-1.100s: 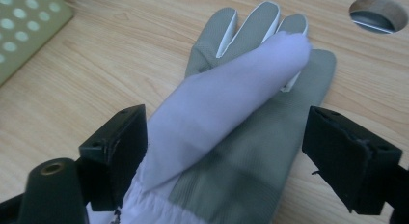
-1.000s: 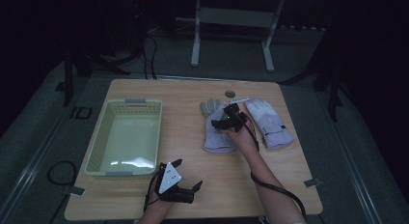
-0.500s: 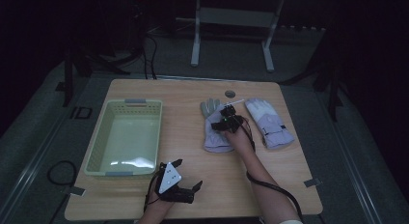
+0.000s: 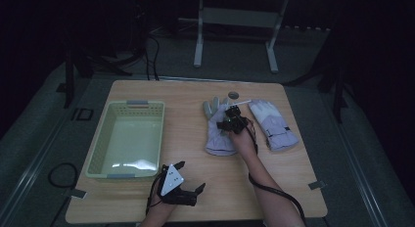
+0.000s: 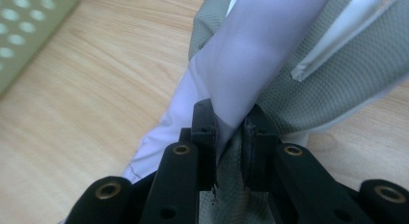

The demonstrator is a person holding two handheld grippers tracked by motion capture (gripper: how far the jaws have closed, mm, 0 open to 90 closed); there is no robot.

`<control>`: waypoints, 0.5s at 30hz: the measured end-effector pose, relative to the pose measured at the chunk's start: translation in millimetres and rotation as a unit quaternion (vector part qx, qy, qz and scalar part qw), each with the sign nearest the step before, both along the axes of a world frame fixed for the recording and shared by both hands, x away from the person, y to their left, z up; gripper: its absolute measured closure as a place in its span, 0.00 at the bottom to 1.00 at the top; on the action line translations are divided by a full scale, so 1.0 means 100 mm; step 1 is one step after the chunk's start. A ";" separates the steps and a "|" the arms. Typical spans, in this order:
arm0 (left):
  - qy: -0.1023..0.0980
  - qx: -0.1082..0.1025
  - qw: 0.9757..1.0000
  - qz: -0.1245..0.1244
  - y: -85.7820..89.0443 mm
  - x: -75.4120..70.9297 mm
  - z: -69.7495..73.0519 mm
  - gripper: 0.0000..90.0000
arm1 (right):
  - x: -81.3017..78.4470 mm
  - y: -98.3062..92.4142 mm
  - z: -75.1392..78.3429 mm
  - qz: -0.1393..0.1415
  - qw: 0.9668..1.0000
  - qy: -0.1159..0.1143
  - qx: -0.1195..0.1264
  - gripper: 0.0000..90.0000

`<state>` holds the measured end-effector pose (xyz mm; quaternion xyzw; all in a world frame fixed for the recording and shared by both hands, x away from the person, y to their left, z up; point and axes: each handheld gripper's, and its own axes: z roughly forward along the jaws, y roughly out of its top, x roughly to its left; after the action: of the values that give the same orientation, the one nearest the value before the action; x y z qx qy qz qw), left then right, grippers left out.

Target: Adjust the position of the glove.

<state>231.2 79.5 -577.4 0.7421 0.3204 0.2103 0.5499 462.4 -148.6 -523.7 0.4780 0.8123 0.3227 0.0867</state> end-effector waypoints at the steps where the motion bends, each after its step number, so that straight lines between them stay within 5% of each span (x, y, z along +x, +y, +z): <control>1: 0.001 -0.001 1.000 -0.002 0.00 0.00 0.00 0.00 | -0.03 0.00 0.04 0.002 1.000 -0.001 0.002 0.87; 15: -0.003 0.001 1.000 0.002 -0.01 -0.01 0.00 0.00 | -0.67 -0.09 0.79 0.015 0.997 -0.070 0.038 0.87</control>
<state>230.2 79.0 -577.4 0.7411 0.3204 0.2139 0.5499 395.9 -157.7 -444.5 0.4451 0.7987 0.3867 0.1203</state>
